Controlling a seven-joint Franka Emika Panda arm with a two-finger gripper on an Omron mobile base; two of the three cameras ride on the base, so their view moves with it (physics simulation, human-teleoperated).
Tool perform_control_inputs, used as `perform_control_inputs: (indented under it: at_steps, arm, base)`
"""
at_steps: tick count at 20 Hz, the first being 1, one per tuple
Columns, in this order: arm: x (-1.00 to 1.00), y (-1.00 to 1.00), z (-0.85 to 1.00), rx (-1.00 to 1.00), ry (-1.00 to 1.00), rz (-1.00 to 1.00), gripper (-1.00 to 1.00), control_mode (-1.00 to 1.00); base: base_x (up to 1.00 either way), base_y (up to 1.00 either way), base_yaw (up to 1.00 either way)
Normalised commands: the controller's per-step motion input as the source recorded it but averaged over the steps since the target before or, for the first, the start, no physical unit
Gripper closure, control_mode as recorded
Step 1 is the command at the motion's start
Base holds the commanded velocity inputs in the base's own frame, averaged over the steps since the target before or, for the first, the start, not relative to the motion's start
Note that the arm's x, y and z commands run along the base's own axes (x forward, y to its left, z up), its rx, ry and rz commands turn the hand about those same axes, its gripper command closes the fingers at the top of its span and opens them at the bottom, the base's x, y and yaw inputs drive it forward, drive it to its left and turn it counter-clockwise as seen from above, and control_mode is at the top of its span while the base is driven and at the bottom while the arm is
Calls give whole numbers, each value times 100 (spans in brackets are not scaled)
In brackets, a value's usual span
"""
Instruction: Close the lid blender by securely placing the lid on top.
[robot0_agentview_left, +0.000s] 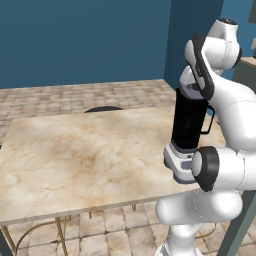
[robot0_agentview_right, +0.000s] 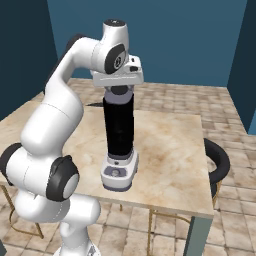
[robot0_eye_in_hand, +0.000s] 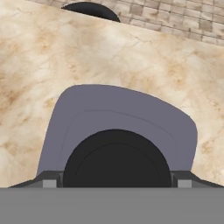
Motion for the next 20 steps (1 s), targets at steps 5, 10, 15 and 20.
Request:
perform_control_inputs:
  at_steps: [5,10,15,20]
  arm:
    - [0,0,17,0,0,0,100,-100]
    - [0,0,7,0,2,0,100,-100]
    - [-6,0,-3,0,0,0,100,-100]
    - [-15,0,-21,0,0,0,100,-100]
  base:
    - [0,0,0]
    - [0,0,0]
    - [0,0,0]
    - [0,0,0]
